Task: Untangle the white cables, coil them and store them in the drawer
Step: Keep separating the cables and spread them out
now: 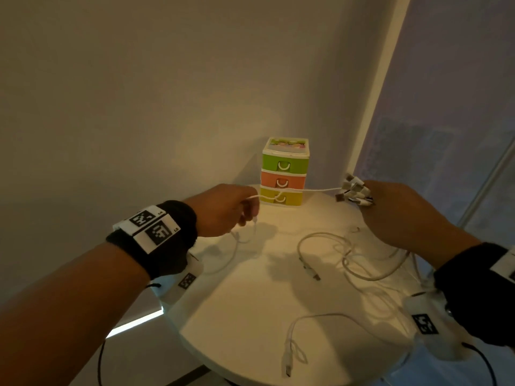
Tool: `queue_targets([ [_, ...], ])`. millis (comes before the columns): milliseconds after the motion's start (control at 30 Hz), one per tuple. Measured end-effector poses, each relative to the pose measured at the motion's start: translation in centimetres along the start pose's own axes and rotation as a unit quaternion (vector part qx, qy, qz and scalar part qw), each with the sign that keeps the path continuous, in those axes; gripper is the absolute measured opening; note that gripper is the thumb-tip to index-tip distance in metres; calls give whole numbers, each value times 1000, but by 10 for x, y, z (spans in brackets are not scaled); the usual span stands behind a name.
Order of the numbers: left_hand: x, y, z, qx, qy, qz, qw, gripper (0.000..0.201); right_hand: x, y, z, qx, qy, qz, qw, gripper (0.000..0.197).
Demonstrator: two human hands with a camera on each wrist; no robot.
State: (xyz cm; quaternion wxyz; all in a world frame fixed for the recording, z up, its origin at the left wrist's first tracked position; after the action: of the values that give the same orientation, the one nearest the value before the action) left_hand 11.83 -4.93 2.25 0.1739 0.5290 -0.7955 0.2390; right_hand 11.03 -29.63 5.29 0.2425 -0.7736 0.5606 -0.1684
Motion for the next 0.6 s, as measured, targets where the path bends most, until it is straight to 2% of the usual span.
queue_targets([
  [67,-8,1,-9,15,-33,-14,999,29,21,4,0,-35,-9,82,996,12],
  [200,-15,3,-16,18,-101,-28,994,30,36,5,0,-38,-14,123,992,17],
  [300,-18,5,-14,4,-153,-39,987,29,39,3,0,-24,-9,124,992,17],
  [367,-21,7,-13,-5,-183,-42,982,30,39,1,-2,-19,18,102,994,24],
  [400,-24,8,-14,-6,-192,-46,980,31,40,1,-4,-22,24,113,993,26],
  [467,-30,10,-16,-5,-183,-60,981,29,46,0,-10,-19,20,135,990,27],
  [600,-37,12,-14,-11,-136,-82,987,23,52,-4,-23,37,-61,171,983,16],
])
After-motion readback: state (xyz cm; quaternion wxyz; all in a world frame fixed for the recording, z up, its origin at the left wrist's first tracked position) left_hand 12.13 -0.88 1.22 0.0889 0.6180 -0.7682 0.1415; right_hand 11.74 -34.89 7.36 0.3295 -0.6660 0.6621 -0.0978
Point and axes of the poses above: each hand's wrist, its own y-axis away from the middle knuckle, its own z-axis out of the palm, x = y × z, the point moved 6 cm from there along -y, towards the middle knuckle, and after that the axes turned 8 degrees about x, right-handed, at the moved point
